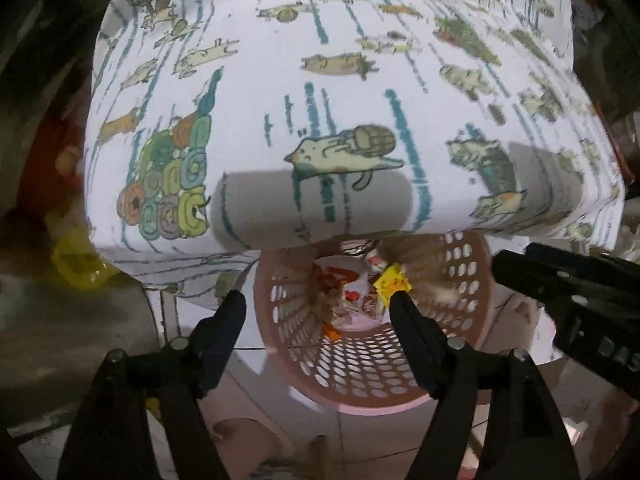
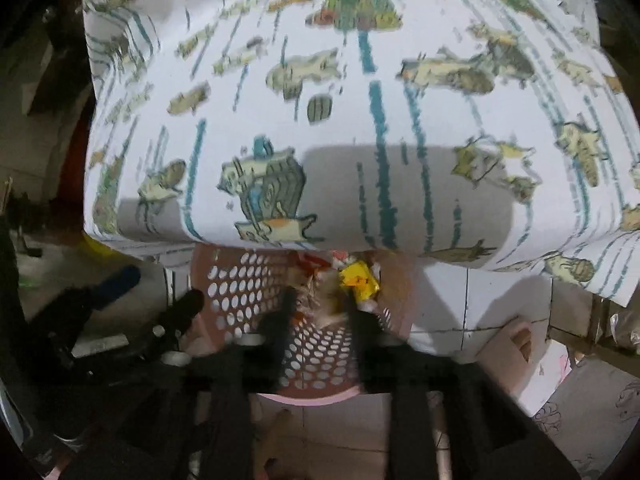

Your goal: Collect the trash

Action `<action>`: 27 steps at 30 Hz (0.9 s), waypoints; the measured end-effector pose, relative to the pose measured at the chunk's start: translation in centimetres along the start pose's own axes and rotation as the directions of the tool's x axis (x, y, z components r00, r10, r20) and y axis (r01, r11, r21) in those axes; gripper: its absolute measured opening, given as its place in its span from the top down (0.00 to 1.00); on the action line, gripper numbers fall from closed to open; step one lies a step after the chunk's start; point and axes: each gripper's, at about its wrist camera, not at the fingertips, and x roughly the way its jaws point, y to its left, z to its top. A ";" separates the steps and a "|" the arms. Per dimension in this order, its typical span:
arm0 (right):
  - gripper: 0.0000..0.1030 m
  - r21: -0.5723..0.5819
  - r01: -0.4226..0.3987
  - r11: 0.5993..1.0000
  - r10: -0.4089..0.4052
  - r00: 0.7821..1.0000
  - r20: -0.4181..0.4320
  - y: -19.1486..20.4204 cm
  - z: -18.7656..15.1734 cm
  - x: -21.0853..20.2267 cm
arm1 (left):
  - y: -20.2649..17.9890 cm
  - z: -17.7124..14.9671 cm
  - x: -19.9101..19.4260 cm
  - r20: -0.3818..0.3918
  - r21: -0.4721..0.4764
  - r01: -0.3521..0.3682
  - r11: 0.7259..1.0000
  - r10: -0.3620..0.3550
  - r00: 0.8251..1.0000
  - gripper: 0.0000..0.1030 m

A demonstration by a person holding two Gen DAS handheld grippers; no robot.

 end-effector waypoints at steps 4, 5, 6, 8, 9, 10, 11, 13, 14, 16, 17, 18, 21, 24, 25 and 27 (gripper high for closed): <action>0.35 0.040 -0.002 0.999 -0.002 0.995 0.100 -0.6 -0.3 -2.8 | 0.5 0.1 -2.3 0.054 -0.022 0.001 1.000 0.001 0.999 0.24; 0.35 0.032 0.006 0.999 -0.009 0.993 0.116 -0.6 -0.3 -3.4 | 0.6 0.1 -3.1 0.076 -0.025 0.001 1.000 0.001 0.997 0.22; 0.35 0.021 0.025 0.999 -0.028 0.989 0.146 -0.5 -0.5 -4.3 | 0.7 0.1 -4.0 0.105 -0.025 -0.003 1.000 0.006 0.995 0.19; 0.34 0.005 0.061 0.998 -0.061 0.976 0.210 -0.5 -0.6 -6.1 | 0.7 -0.1 -6.4 0.184 -0.015 -0.031 0.999 0.033 0.982 0.12; 0.33 -0.002 0.075 0.997 -0.072 0.968 0.240 -0.3 -0.7 -6.9 | 0.6 -0.2 -8.1 0.241 -0.006 -0.050 0.999 0.050 0.969 0.08; 0.31 -0.014 0.093 0.996 -0.085 0.954 0.287 -0.1 -1.0 -8.3 | 0.7 -0.3 -9.2 0.279 -0.003 -0.059 0.998 0.058 0.958 0.07; 0.30 -0.020 0.104 0.994 -0.092 0.943 0.319 0.2 -1.1 -9.3 | 0.7 -0.5 -10.4 0.325 -0.003 -0.066 0.998 0.064 0.944 0.04; 0.27 -0.032 0.130 0.991 -0.107 0.914 0.392 0.6 -1.1 -11.7 | 1.0 -1.1 -13.4 0.428 -0.016 -0.070 0.997 0.070 0.901 0.00; 0.26 -0.035 0.145 0.989 -0.114 0.889 0.444 0.9 -1.6 -13.3 | 1.2 -1.3 -14.4 0.463 -0.025 -0.069 0.997 0.073 0.883 0.00; 0.23 -0.035 0.157 0.987 -0.118 0.853 0.508 1.2 -1.5 -15.5 | 1.6 -1.6 -16.6 0.527 -0.036 -0.058 0.998 0.068 0.847 0.00; 0.23 -0.037 0.160 0.986 -0.113 0.826 0.552 1.4 -1.9 -17.0 | 1.6 -1.7 -17.5 0.551 -0.039 -0.057 0.998 0.069 0.832 0.00; 0.22 -0.040 0.162 0.986 -0.109 0.806 0.582 1.8 -2.0 -17.9 | 1.8 -1.8 -18.2 0.572 -0.042 -0.059 0.997 0.073 0.817 0.00; 0.15 -0.065 0.191 0.979 -0.097 0.727 0.680 2.9 -3.2 -21.2 | 2.4 -2.5 -20.8 0.655 -0.057 -0.059 0.997 0.082 0.751 0.00; 0.14 -0.090 0.231 0.969 -0.087 0.657 0.749 4.1 -4.5 -23.9 | 3.2 -3.4 -22.9 0.713 -0.077 -0.031 0.997 0.077 0.697 0.00; 0.13 -0.097 0.244 0.965 -0.084 0.638 0.765 4.5 -4.8 -24.6 | 3.5 -3.7 -23.4 0.729 -0.085 -0.016 0.996 0.074 0.681 0.00; 0.12 -0.095 0.258 0.961 -0.088 0.617 0.782 5.1 -5.6 -25.6 | 4.0 -4.1 -24.3 0.753 -0.099 0.005 0.995 0.072 0.654 0.00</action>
